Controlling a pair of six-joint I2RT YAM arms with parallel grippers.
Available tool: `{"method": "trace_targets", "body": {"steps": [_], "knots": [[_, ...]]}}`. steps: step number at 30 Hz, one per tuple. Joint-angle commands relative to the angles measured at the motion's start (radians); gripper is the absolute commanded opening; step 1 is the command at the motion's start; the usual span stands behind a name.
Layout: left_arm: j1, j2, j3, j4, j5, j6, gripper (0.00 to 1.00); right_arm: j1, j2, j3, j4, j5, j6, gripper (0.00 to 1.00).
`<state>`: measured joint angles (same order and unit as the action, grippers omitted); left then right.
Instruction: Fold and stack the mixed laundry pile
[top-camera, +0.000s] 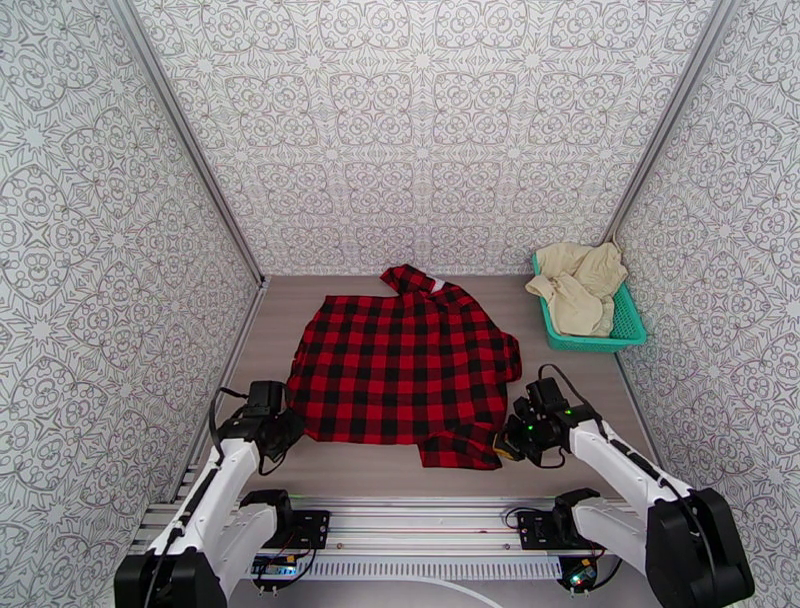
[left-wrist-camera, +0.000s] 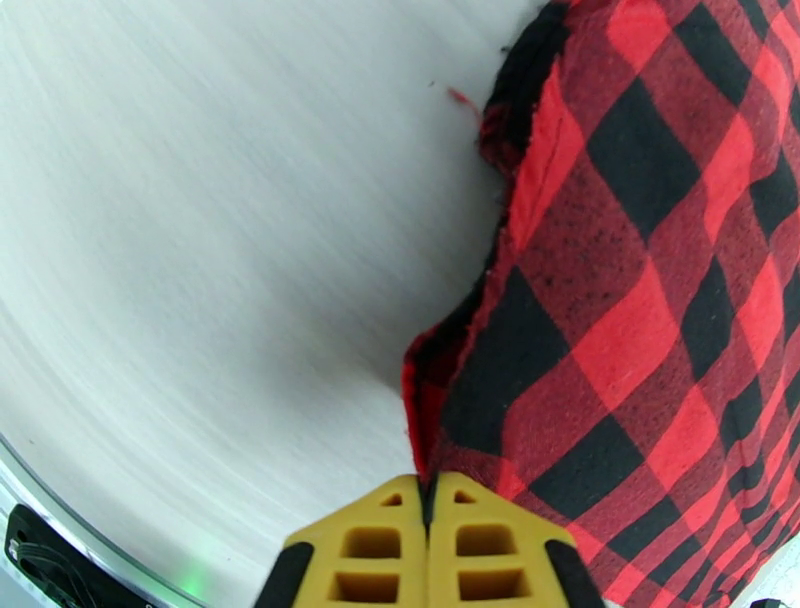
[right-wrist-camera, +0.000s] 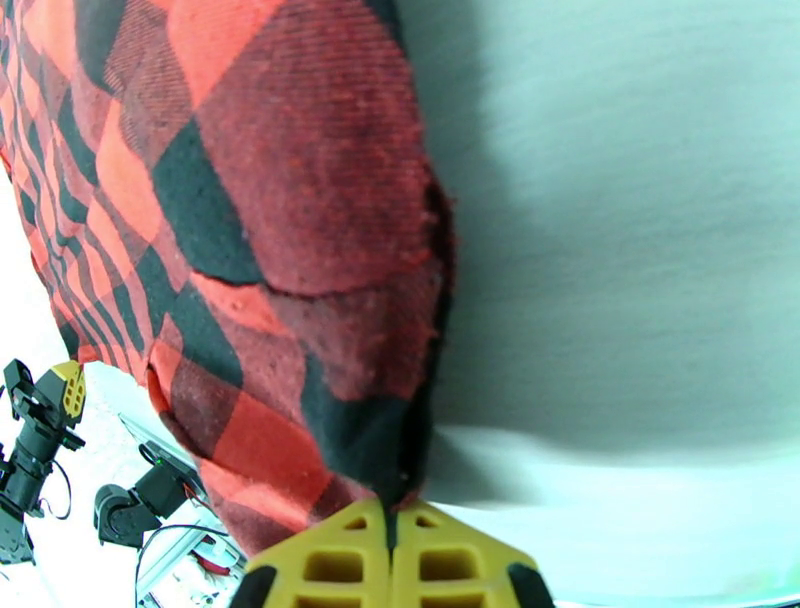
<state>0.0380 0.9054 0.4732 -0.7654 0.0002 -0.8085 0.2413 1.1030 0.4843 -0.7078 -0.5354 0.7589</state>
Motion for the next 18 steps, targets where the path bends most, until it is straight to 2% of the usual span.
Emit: {"method": "trace_targets", "body": {"steps": [1,5,10,18], "knots": [[-0.017,-0.025,0.055,-0.044,-0.034,-0.005,0.0,0.005,-0.013,0.04,-0.028,0.014,-0.012,0.0],[-0.015,-0.081,0.128,-0.081,-0.053,0.012,0.0,0.006,-0.029,0.088,-0.054,0.021,-0.016,0.0],[-0.013,-0.071,0.229,-0.131,-0.071,0.047,0.0,0.006,-0.031,0.154,-0.096,0.038,-0.035,0.0],[-0.013,-0.054,0.26,-0.109,-0.057,0.054,0.0,0.005,-0.017,0.237,-0.11,0.046,-0.039,0.0]]}}
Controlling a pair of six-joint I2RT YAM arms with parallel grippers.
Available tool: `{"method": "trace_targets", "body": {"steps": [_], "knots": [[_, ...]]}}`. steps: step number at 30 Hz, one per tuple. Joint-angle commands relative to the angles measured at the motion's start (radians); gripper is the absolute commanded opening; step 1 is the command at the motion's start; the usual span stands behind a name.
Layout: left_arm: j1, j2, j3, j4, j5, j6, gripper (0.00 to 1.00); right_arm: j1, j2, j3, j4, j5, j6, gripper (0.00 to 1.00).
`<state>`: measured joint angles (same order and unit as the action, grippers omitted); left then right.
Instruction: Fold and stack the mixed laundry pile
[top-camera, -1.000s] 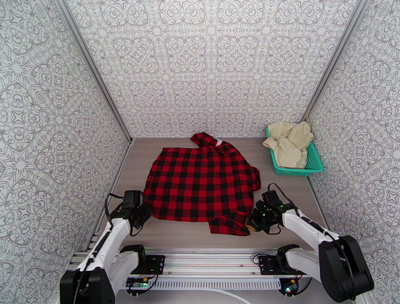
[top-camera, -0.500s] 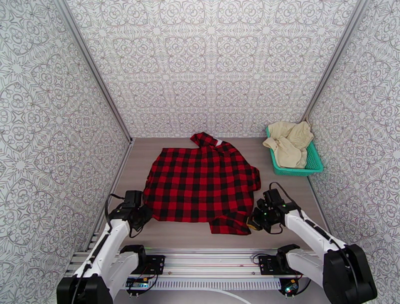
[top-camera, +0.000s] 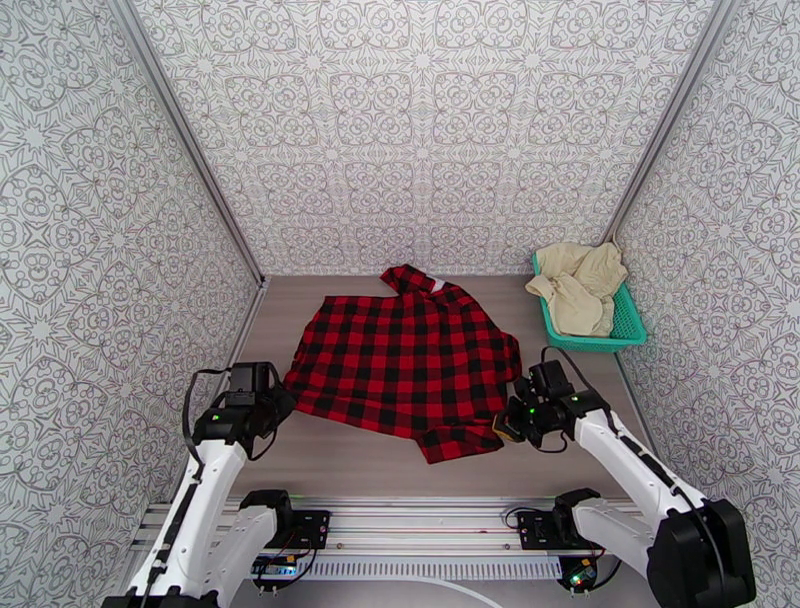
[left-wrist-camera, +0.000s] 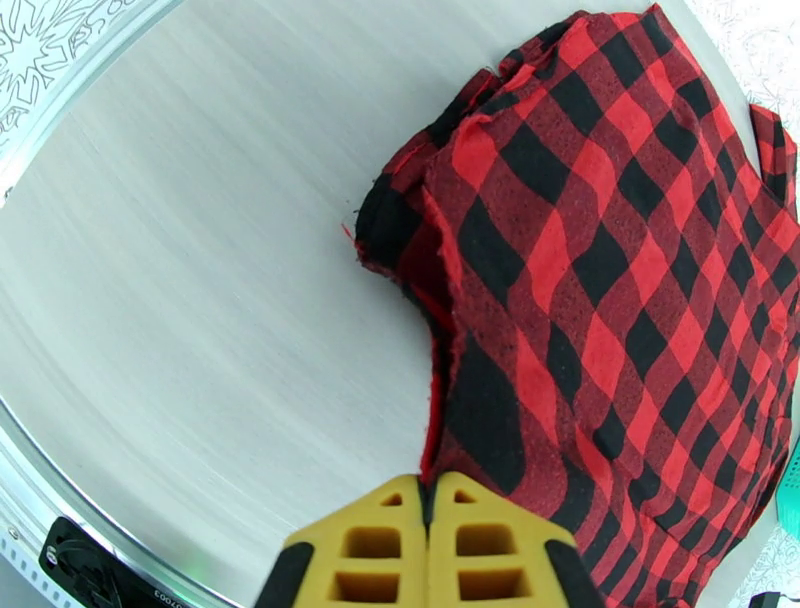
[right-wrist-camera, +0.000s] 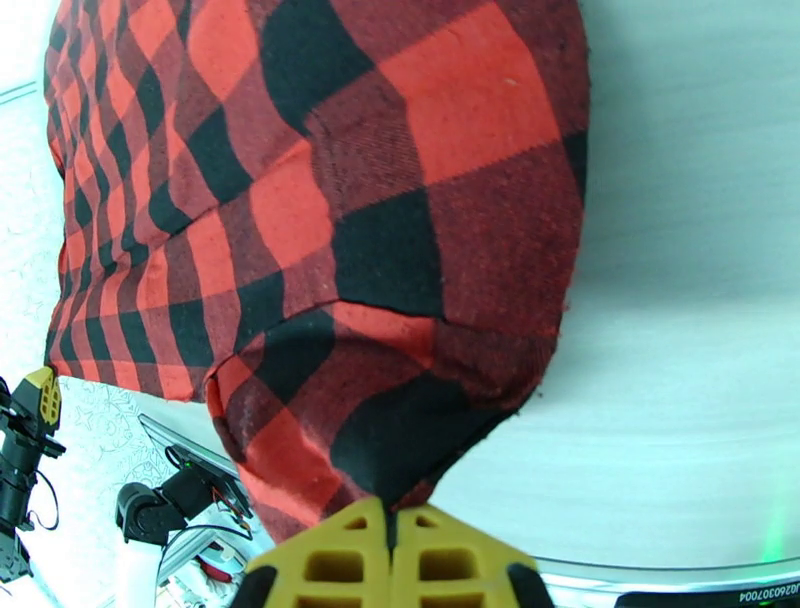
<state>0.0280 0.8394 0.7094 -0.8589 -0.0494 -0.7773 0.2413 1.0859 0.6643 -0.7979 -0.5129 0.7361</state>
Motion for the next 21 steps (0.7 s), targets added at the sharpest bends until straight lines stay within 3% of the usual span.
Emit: {"method": "trace_targets", "body": {"steps": [1,14,21], "knots": [[-0.002,0.02,0.022,-0.007,-0.004,0.024,0.0,0.004,0.007,0.074,-0.019,0.025,-0.019,0.0],[0.006,0.257,0.045,0.197,0.005,0.067,0.0,-0.057,0.18,0.321,0.015,0.03,-0.092,0.0],[0.033,0.31,0.063,0.243,0.011,0.09,0.0,-0.089,0.269,0.419,0.062,0.031,-0.11,0.0]]}}
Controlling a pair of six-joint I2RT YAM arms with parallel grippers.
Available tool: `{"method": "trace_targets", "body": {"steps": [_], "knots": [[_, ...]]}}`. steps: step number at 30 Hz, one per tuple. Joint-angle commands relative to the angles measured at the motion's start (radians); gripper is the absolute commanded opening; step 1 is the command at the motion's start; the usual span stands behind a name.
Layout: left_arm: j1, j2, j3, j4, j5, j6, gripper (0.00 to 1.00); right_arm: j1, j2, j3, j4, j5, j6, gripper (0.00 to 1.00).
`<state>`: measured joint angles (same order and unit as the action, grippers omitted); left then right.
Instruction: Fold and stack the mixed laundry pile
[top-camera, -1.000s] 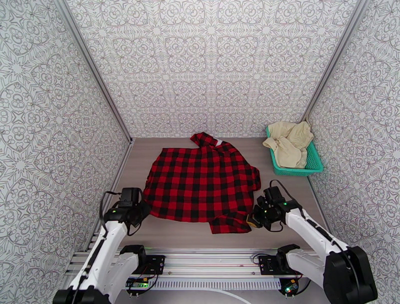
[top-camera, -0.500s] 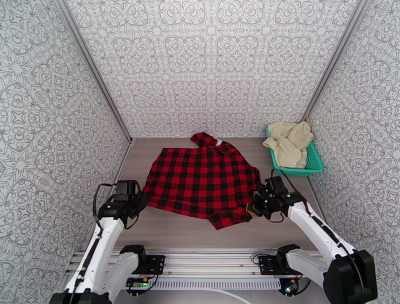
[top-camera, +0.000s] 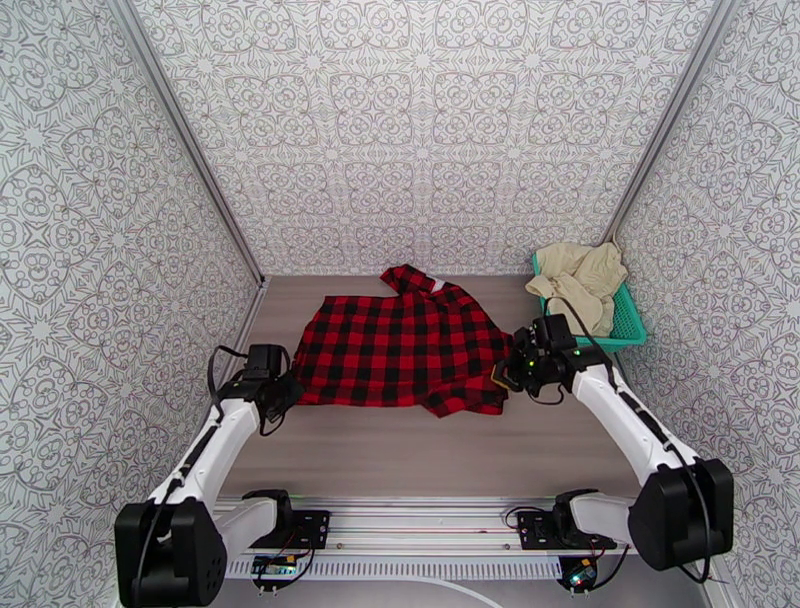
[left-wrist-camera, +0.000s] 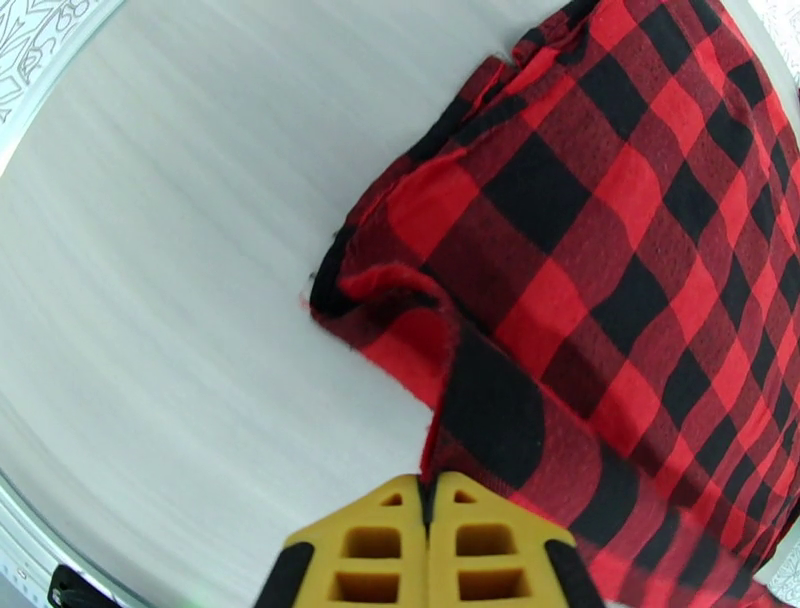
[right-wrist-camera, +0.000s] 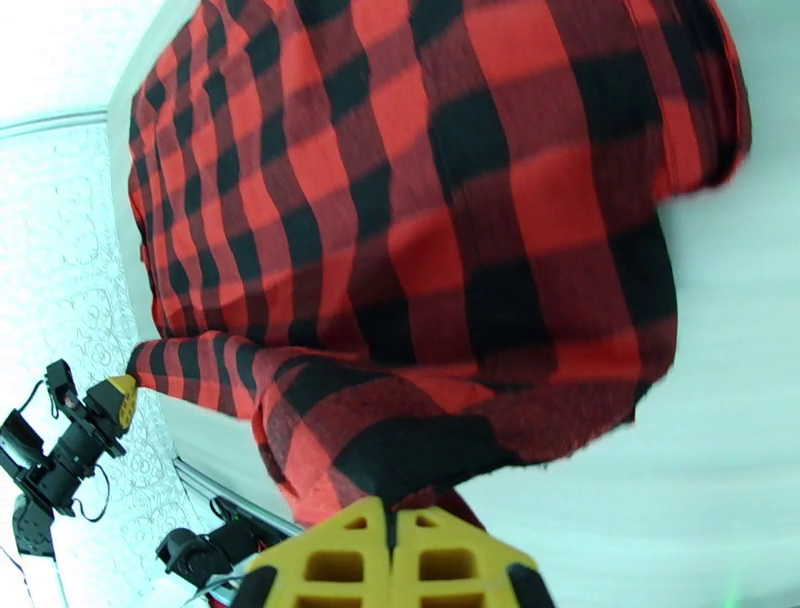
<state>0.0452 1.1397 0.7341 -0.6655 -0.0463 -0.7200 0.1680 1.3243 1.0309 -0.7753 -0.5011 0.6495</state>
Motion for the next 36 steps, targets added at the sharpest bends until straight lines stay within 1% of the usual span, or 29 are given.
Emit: {"method": "trace_targets", "body": {"steps": [1,9,14,20,21,22,23,25,26,28,30,33,36], "knots": [[0.02,0.022,0.044,0.052,0.01,0.039,0.0,-0.016,0.047,0.063,0.048,0.015,-0.024,0.0],[0.036,0.144,0.09,0.12,0.028,0.059,0.0,-0.016,0.205,0.14,0.12,-0.014,-0.031,0.0],[0.047,0.263,0.13,0.189,0.045,0.049,0.0,-0.031,0.3,0.181,0.175,-0.008,-0.031,0.0],[0.081,0.397,0.186,0.259,0.068,0.025,0.01,-0.056,0.441,0.246,0.252,-0.025,-0.012,0.0],[0.084,0.416,0.193,0.268,0.073,0.019,0.08,-0.059,0.465,0.257,0.267,-0.033,-0.008,0.0],[0.088,0.434,0.2,0.275,0.077,0.011,0.26,-0.059,0.49,0.271,0.276,-0.04,-0.007,0.0],[0.092,0.448,0.205,0.283,0.082,0.005,0.37,-0.061,0.515,0.289,0.274,-0.045,-0.01,0.07],[0.095,0.459,0.212,0.29,0.081,-0.002,0.48,-0.061,0.543,0.312,0.268,-0.047,-0.016,0.24],[0.097,0.454,0.212,0.294,0.077,-0.002,0.51,-0.065,0.55,0.323,0.263,-0.044,-0.022,0.33],[0.103,0.436,0.216,0.286,0.057,0.003,0.58,-0.072,0.548,0.331,0.257,-0.029,-0.029,0.41],[0.113,0.408,0.223,0.267,0.047,0.017,0.6,-0.081,0.546,0.345,0.238,-0.015,-0.044,0.44],[0.116,0.341,0.229,0.235,0.038,0.048,0.6,-0.088,0.516,0.358,0.191,0.026,-0.084,0.48],[0.097,0.264,0.221,0.185,0.038,0.077,0.6,-0.088,0.458,0.34,0.154,0.079,-0.119,0.49]]}}
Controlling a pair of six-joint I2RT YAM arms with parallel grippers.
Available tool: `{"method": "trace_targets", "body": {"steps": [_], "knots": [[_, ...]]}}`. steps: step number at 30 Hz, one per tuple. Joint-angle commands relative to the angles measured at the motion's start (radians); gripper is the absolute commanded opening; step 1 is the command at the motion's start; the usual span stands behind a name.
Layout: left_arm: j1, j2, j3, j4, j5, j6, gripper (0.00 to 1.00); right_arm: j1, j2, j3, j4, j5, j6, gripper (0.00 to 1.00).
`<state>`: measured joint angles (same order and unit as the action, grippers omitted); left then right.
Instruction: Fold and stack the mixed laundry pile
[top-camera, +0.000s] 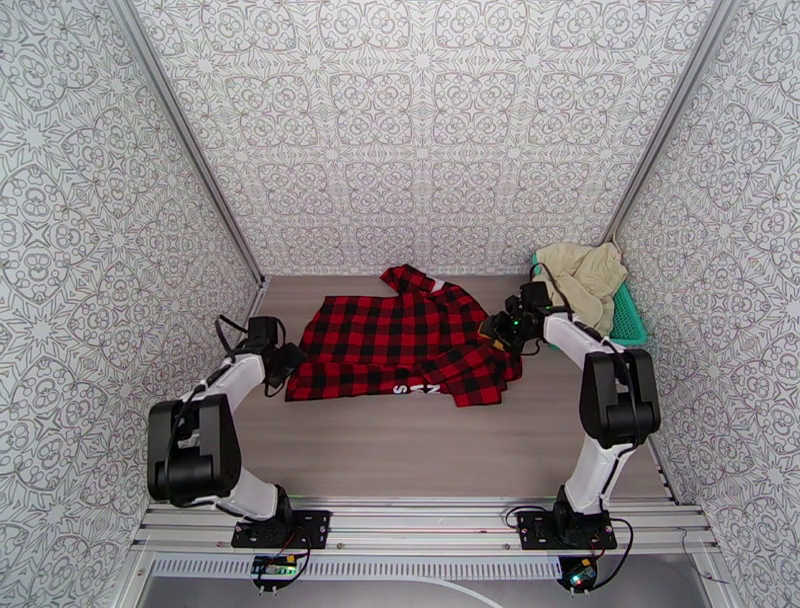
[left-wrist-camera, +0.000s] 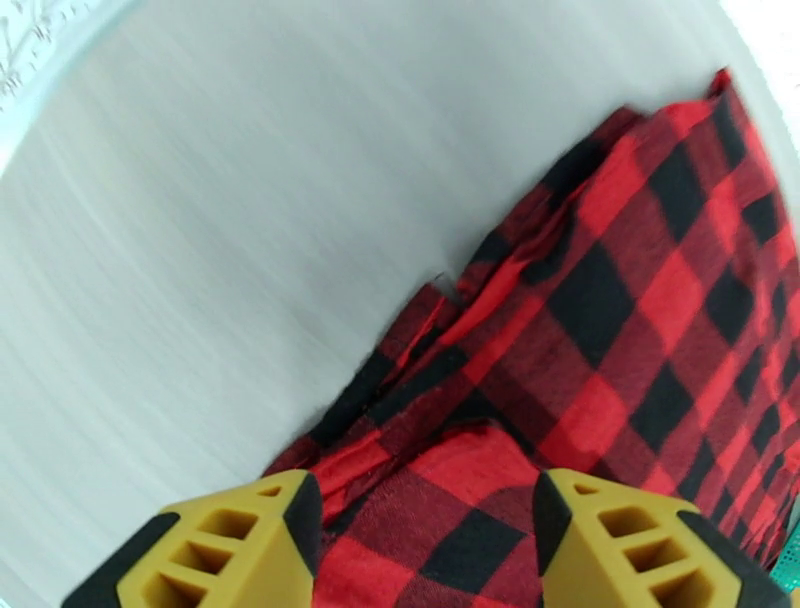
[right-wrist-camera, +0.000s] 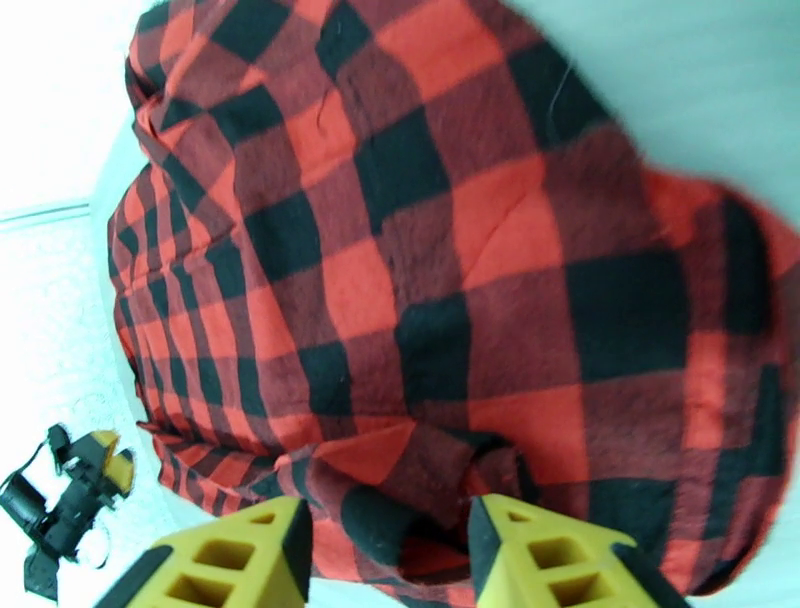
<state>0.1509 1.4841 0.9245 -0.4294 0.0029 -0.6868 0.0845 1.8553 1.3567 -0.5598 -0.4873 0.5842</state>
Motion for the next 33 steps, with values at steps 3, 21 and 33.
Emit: {"method": "trace_targets", "body": {"steps": [3,21,33], "knots": [[-0.062,-0.133,0.002,-0.077,0.013,0.069,0.55,0.018,-0.127,-0.023,-0.087,0.082,-0.083,0.47],[-0.147,0.213,-0.054,0.143,0.106,0.076,0.31,0.218,0.075,0.005,0.054,0.064,-0.017,0.41],[-0.132,0.254,-0.059,0.172,0.133,0.09,0.34,0.153,0.293,0.227,0.088,0.068,0.014,0.4]]}}
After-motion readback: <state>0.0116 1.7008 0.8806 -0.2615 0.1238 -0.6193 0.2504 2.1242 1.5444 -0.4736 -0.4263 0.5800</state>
